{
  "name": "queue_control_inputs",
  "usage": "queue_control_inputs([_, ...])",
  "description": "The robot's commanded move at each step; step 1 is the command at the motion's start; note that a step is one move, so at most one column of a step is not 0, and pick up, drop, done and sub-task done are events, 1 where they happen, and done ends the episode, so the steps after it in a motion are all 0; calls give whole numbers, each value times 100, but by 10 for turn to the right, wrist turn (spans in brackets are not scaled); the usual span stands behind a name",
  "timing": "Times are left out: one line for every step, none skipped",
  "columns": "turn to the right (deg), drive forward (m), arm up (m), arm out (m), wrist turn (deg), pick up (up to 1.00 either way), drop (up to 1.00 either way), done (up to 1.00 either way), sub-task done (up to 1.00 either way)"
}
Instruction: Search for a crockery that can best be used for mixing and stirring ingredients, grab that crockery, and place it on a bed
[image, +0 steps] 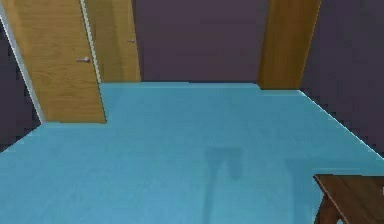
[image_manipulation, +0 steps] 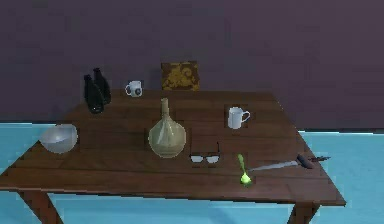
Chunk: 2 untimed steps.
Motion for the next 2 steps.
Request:
queue_control_inputs([120,0,0,0,0,0,0,0,0])
queue_control_inputs([30,0,0,0,0,0,0,0,0])
